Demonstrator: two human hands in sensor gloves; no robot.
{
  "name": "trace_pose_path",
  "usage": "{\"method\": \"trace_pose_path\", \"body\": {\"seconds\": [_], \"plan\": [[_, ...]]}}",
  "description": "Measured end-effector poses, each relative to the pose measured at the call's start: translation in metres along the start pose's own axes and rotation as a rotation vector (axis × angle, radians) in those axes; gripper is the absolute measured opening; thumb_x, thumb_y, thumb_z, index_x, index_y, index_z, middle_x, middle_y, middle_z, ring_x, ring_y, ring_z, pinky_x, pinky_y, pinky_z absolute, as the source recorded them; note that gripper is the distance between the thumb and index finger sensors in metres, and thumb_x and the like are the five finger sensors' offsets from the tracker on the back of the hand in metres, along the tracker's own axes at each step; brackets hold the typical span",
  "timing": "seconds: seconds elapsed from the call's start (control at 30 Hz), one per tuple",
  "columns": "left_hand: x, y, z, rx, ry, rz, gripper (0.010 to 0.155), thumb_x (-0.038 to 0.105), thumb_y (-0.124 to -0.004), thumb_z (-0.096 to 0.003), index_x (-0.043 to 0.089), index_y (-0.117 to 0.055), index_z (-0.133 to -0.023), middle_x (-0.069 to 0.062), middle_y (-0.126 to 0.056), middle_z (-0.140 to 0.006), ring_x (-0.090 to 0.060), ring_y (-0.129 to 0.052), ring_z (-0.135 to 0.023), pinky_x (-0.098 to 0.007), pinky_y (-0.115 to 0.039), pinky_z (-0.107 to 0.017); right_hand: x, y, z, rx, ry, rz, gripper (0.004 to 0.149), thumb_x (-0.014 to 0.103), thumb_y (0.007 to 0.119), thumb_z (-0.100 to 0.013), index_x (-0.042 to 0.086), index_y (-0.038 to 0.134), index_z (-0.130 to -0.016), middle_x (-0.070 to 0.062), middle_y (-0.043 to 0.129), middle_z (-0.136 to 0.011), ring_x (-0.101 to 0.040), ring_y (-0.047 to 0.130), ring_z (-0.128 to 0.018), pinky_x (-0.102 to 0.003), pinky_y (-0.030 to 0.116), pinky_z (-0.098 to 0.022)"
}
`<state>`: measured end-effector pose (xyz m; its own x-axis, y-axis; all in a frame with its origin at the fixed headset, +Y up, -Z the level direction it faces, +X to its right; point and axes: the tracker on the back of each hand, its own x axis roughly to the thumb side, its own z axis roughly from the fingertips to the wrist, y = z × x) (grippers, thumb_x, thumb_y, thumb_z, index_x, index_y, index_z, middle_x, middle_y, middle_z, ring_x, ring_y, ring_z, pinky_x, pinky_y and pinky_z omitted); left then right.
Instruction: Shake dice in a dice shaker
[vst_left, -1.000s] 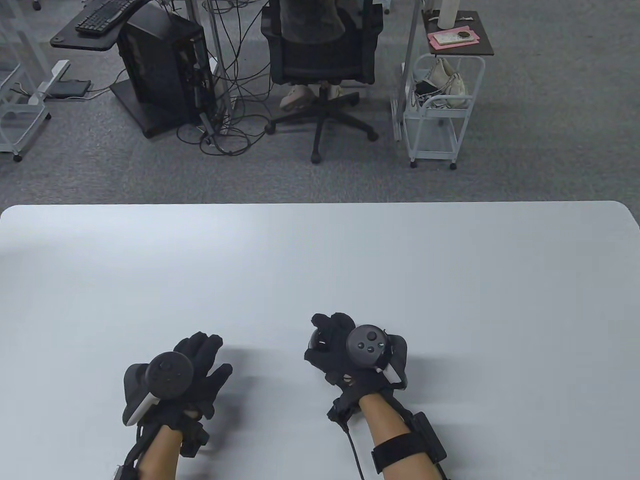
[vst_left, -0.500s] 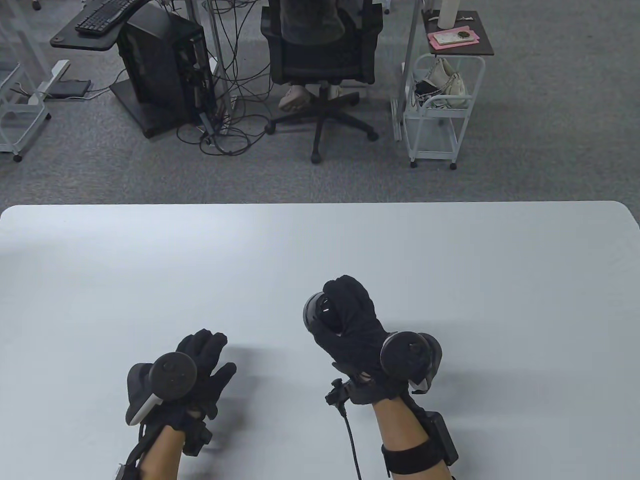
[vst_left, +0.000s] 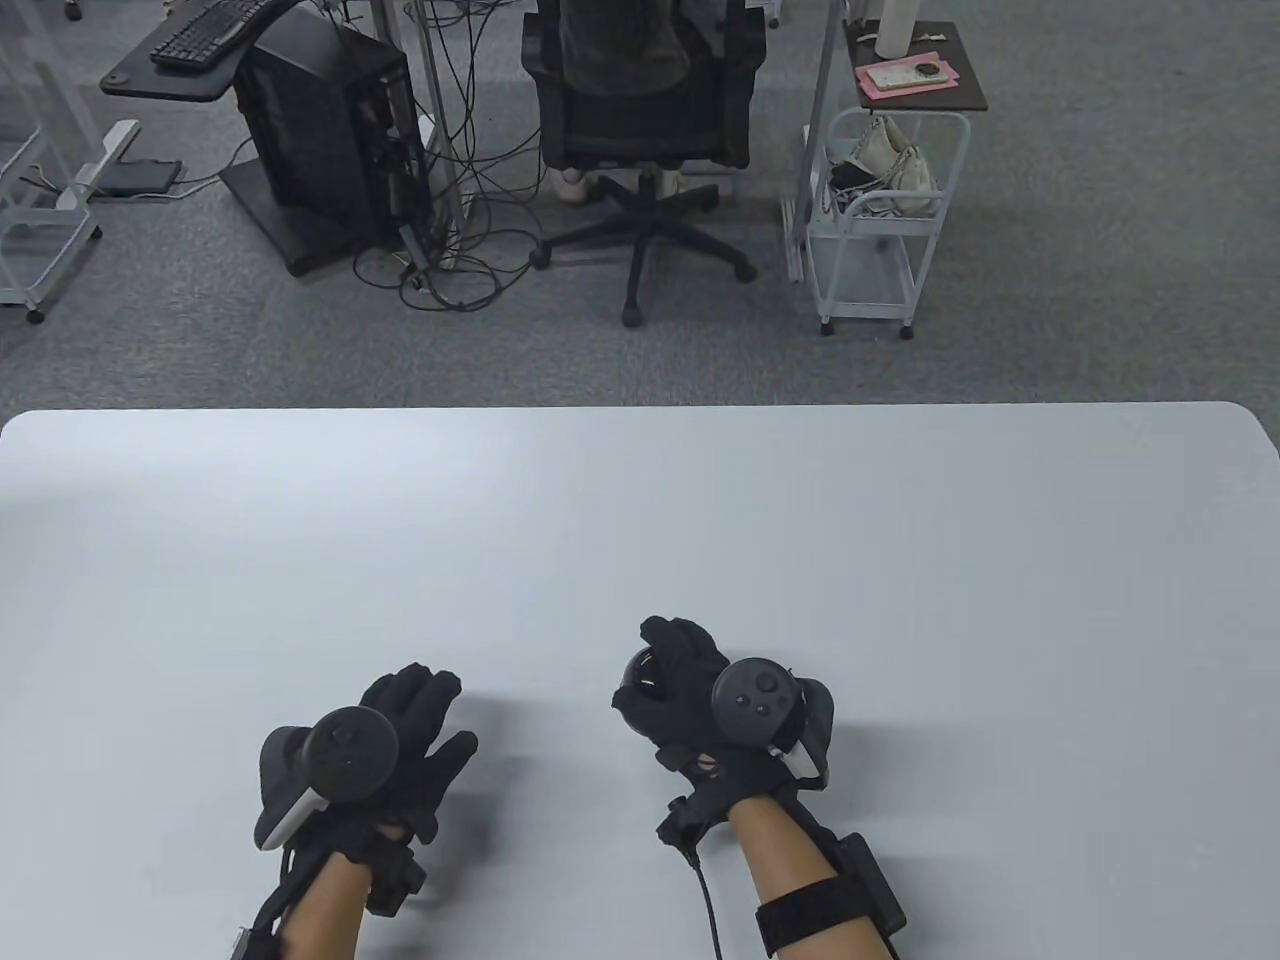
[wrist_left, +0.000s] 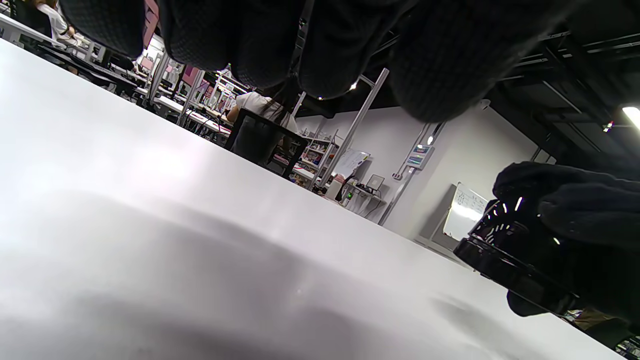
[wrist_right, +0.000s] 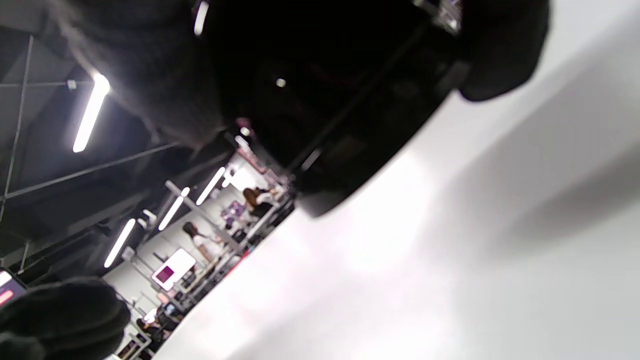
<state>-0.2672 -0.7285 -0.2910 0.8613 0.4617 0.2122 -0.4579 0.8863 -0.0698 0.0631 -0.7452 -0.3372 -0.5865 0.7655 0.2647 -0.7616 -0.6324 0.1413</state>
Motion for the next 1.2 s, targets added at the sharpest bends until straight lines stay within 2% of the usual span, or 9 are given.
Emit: {"method": "trace_pose_path", "body": {"seconds": [0.27, 0.4, 0.5, 0.53, 0.63, 0.7, 0.77, 0.93, 1.2], "plan": [[0.001, 0.000, 0.000, -0.005, 0.003, -0.006, 0.066, 0.053, -0.076, -0.0526, 0.023, -0.057, -0.108, -0.020, -0.053, -0.114, -0.050, -0.051, -0.103, -0.069, -0.053, -0.067, -0.004, -0.003, -0.001, 0.016, 0.045, -0.030, 0.074, 0.045, 0.086, -0.055, 0.020, 0.046, -0.112, -0.026, 0.043, -0.111, -0.059, 0.056, -0.097, -0.073, 0.071, -0.057], [0.001, 0.000, 0.000, 0.002, 0.000, -0.004, 0.066, 0.053, -0.076, -0.0526, 0.023, -0.057, -0.109, -0.020, -0.053, -0.114, -0.050, -0.050, -0.103, -0.069, -0.053, -0.067, 0.059, -0.048, 0.017, -0.223, -0.299, -0.103, 0.074, 0.048, 0.086, -0.055, 0.023, 0.046, -0.112, -0.023, 0.044, -0.112, -0.056, 0.057, -0.099, -0.072, 0.072, -0.058], [0.002, 0.000, -0.001, 0.000, -0.005, -0.004, 0.066, 0.053, -0.076, -0.0527, 0.023, -0.057, -0.109, -0.020, -0.053, -0.114, -0.050, -0.050, -0.103, -0.069, -0.053, -0.067, 0.079, -0.063, 0.029, -0.318, -0.500, -0.154, 0.073, 0.050, 0.083, -0.055, 0.028, 0.043, -0.111, -0.018, 0.042, -0.113, -0.052, 0.056, -0.102, -0.069, 0.072, -0.062], [0.002, -0.001, -0.001, -0.001, -0.006, -0.005, 0.066, 0.053, -0.076, -0.0526, 0.023, -0.057, -0.109, -0.020, -0.053, -0.114, -0.050, -0.050, -0.103, -0.069, -0.053, -0.067, 0.073, -0.058, 0.025, -0.303, -0.462, -0.134, 0.073, 0.050, 0.084, -0.055, 0.028, 0.044, -0.111, -0.018, 0.042, -0.113, -0.052, 0.056, -0.102, -0.069, 0.072, -0.062], [0.002, -0.004, -0.002, -0.016, -0.007, -0.015, 0.066, 0.053, -0.076, -0.0526, 0.023, -0.057, -0.109, -0.020, -0.053, -0.114, -0.050, -0.050, -0.103, -0.069, -0.053, -0.067, 0.015, -0.015, 0.007, -0.100, -0.105, -0.071, 0.072, 0.048, 0.086, -0.054, 0.024, 0.049, -0.111, -0.023, 0.046, -0.111, -0.055, 0.060, -0.098, -0.071, 0.074, -0.057], [0.003, -0.003, -0.002, -0.016, -0.013, -0.013, 0.066, 0.053, -0.076, -0.0527, 0.023, -0.057, -0.109, -0.020, -0.053, -0.114, -0.050, -0.050, -0.103, -0.069, -0.053, -0.067, 0.001, -0.005, 0.004, -0.032, -0.048, -0.074, 0.072, 0.047, 0.087, -0.054, 0.022, 0.051, -0.111, -0.024, 0.048, -0.111, -0.056, 0.061, -0.097, -0.072, 0.074, -0.056], [0.004, -0.002, -0.001, -0.009, -0.017, -0.008, 0.066, 0.053, -0.076, -0.0526, 0.023, -0.057, -0.109, -0.020, -0.053, -0.114, -0.050, -0.050, -0.103, -0.069, -0.053, -0.067, -0.003, 0.000, 0.002, 0.005, -0.046, -0.037, 0.072, 0.048, 0.087, -0.054, 0.023, 0.052, -0.111, -0.023, 0.048, -0.111, -0.056, 0.062, -0.097, -0.071, 0.074, -0.056], [0.004, -0.004, -0.002, -0.018, -0.011, -0.013, 0.066, 0.053, -0.076, -0.0526, 0.023, -0.056, -0.109, -0.020, -0.053, -0.114, -0.050, -0.051, -0.103, -0.069, -0.053, -0.067, -0.001, -0.001, 0.003, -0.004, -0.050, -0.027, 0.072, 0.048, 0.087, -0.054, 0.023, 0.051, -0.111, -0.023, 0.047, -0.111, -0.056, 0.061, -0.098, -0.071, 0.074, -0.057], [0.003, -0.004, -0.002, -0.019, -0.010, -0.013, 0.066, 0.053, -0.076, -0.0527, 0.023, -0.056, -0.109, -0.020, -0.053, -0.114, -0.050, -0.051, -0.103, -0.069, -0.053, -0.067, -0.010, 0.002, 0.003, 0.034, 0.022, 0.003, 0.072, 0.047, 0.086, -0.055, 0.023, 0.050, -0.112, -0.024, 0.046, -0.111, -0.057, 0.059, -0.097, -0.072, 0.072, -0.058]]}}
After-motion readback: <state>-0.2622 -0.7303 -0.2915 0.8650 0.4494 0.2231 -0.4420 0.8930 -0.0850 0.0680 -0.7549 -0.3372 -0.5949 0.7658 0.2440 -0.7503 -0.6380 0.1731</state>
